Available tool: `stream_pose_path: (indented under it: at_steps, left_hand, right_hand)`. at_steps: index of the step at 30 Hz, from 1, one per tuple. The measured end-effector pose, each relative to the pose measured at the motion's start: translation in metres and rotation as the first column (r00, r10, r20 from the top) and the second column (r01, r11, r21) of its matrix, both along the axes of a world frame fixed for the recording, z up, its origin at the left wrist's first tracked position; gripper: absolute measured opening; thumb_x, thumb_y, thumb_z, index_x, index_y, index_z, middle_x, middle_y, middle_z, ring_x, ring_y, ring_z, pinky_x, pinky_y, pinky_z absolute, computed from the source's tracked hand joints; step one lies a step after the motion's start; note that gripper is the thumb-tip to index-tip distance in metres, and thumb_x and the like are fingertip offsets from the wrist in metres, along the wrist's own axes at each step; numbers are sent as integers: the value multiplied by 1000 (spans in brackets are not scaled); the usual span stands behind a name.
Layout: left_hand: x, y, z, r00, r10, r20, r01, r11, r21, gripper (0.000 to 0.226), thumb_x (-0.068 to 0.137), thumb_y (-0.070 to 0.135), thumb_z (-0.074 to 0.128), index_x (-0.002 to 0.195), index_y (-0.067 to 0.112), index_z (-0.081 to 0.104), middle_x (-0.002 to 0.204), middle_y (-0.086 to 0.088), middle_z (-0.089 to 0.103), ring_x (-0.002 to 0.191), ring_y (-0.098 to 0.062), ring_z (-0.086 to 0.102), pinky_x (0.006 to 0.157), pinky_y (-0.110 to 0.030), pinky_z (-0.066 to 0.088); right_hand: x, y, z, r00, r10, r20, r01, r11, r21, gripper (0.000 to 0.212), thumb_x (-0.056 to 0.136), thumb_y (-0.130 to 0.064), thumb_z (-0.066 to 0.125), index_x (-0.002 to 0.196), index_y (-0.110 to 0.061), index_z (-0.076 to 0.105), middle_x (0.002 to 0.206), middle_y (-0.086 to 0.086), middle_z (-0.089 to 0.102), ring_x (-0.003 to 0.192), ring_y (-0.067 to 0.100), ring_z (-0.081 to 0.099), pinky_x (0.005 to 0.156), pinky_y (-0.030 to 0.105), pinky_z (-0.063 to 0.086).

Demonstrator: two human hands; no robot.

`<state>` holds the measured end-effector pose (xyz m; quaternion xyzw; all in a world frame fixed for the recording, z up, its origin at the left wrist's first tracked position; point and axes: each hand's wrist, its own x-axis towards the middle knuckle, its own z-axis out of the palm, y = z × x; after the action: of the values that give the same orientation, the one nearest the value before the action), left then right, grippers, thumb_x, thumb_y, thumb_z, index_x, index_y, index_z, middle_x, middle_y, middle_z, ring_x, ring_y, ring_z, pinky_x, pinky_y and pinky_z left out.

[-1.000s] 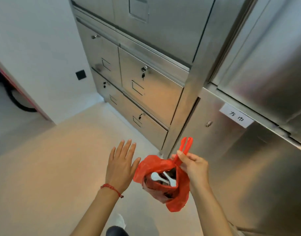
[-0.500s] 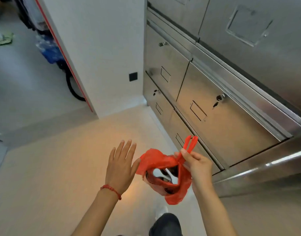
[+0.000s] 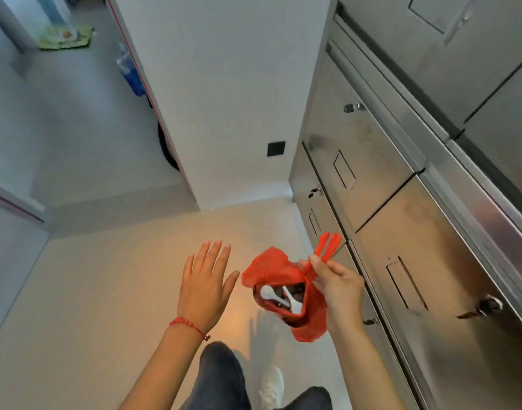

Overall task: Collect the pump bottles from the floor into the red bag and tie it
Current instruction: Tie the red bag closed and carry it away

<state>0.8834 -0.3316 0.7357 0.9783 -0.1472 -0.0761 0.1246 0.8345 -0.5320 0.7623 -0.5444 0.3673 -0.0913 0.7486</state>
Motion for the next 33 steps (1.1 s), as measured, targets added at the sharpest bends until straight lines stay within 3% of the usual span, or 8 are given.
stream_pose_path:
  at_steps: [4,7,11,14,19,23,29,33]
  left_hand:
    - [66,-10,-3,1000,14,11,-14,1000,3,77,87,58,-2,134,12,39,140,-14,44,131,-34,36,105,-48,24]
    - [120,-15,-16,1000,-12,-7,12,1000,-14,81,84,60,-7,137,14,32,145,-12,37,136,-32,28,109,-47,21]
    - [194,-21,-30,999,-44,-21,44,999,-12,79,85,60,-6,137,14,33,144,-12,38,135,-32,29,109,-46,20]
    - [240,-24,-40,997,-70,-22,70,998,2,78,83,60,-7,140,17,25,148,-9,30,138,-28,21,110,-40,9]
    - [303,-41,-56,991,-117,-63,117,993,-3,69,87,55,5,139,16,27,147,-11,32,138,-28,21,109,-41,12]
    - [344,-56,-85,993,-69,-100,71,997,12,60,89,47,20,137,14,32,145,-11,35,136,-24,19,109,-43,15]
    - [391,-84,-136,990,-48,-130,55,997,54,58,91,44,21,130,8,44,135,-18,48,127,-38,41,102,-51,28]
    - [420,-93,-182,985,-31,-168,42,997,64,56,89,43,26,131,9,43,137,-16,46,128,-37,39,103,-50,24]
  right_hand:
    - [63,-11,-12,1000,-10,-16,11,1000,24,10,77,-11,69,68,-8,74,71,10,74,73,22,70,76,32,54]
    - [112,-20,-22,998,-56,-29,56,998,12,11,77,-7,67,68,-4,72,71,12,74,73,27,67,77,34,53]
    - [176,-33,-34,995,-81,-51,79,996,-41,12,77,-8,67,67,-7,73,64,5,73,63,14,66,63,20,53]
    - [216,-39,-47,994,-79,-76,72,994,-85,13,77,-13,69,65,-12,74,65,2,74,63,9,67,58,14,50]
    - [276,-47,-77,987,-107,-116,99,992,-73,7,76,-17,71,70,-16,75,70,4,74,76,21,68,74,29,52]
    - [325,-57,-114,987,-106,-124,105,994,-21,8,75,-14,71,69,-17,75,68,3,74,72,17,69,67,23,53]
    - [389,-76,-182,981,-82,-177,93,994,57,12,76,-11,70,69,-19,76,68,1,74,72,14,70,61,16,52]
    - [423,-89,-239,973,-59,-221,71,996,45,13,75,-11,72,66,-20,75,63,-3,72,67,9,67,60,16,51]
